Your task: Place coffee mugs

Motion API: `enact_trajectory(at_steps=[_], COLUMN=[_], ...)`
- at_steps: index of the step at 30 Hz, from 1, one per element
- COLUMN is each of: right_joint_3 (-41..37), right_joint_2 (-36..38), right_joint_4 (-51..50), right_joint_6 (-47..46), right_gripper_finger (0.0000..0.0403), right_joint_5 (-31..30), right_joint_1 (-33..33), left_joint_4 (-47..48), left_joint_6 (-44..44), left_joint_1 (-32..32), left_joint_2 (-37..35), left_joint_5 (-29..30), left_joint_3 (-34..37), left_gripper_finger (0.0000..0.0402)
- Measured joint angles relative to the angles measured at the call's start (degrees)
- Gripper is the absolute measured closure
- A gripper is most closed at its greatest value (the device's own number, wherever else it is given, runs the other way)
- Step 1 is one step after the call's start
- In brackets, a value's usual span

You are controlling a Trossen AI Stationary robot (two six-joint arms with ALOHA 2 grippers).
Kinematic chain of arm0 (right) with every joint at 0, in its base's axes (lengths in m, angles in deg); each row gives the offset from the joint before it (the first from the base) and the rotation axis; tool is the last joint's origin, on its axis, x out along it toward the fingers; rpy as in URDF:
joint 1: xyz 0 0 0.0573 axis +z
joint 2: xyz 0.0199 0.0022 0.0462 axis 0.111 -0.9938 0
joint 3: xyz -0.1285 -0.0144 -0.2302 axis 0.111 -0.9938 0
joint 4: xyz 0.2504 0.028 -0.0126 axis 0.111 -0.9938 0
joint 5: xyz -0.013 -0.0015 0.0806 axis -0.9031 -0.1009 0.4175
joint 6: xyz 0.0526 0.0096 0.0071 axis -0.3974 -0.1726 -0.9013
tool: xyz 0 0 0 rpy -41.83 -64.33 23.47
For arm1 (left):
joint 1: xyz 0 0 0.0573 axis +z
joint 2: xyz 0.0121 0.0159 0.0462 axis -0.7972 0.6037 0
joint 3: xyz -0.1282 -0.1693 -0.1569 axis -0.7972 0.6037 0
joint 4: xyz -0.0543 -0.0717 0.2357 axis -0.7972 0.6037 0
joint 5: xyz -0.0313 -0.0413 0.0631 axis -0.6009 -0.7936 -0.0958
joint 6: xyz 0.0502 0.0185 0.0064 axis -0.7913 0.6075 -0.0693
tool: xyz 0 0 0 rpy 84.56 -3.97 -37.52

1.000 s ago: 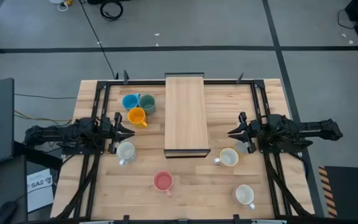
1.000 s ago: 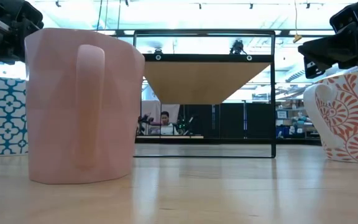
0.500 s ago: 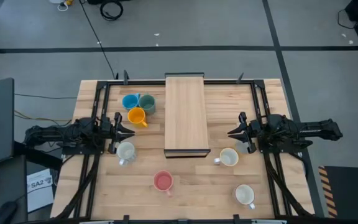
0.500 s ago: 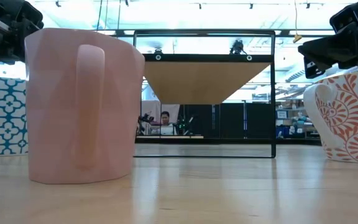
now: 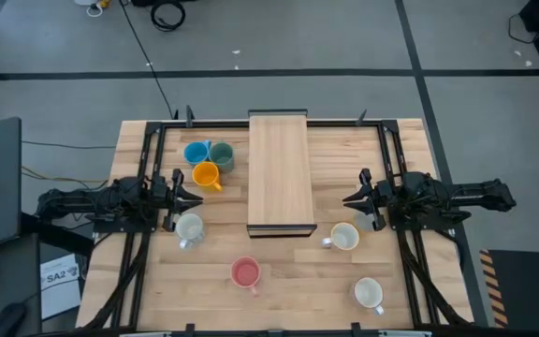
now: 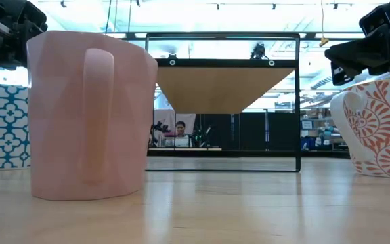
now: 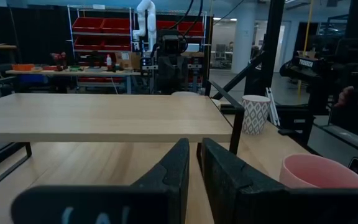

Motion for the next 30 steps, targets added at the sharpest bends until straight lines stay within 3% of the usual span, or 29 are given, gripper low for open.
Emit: enact_trajectory(at_steps=[21,27,30], right_joint_3=[0.00,-0.02,0.00], right_joint_2=[0.00,-0.02,0.00], right_joint_4=[2.10,2.91,2.91], right_joint_6=[0.00,0.00,0.00], right_gripper_finger=[0.0342,0.0342,0.0342], right_joint_5=[-0.01,-0.01,0.00], right_joint_1=[0.01,0.02,0.00], left_joint_4=[-18.51,-15.83,-9.99], left_joint_6=[1.88,2.34,2.82], left_joint_1=[0.00,-0.04,-0.07], left_joint_2=[0.00,0.07,0.71], left_joint_5=[0.00,1.18,1.76], left_joint_3=[-0.04,-3.63,-7.06], left_gripper_finger=[0.0351,0.0351,0.0351])
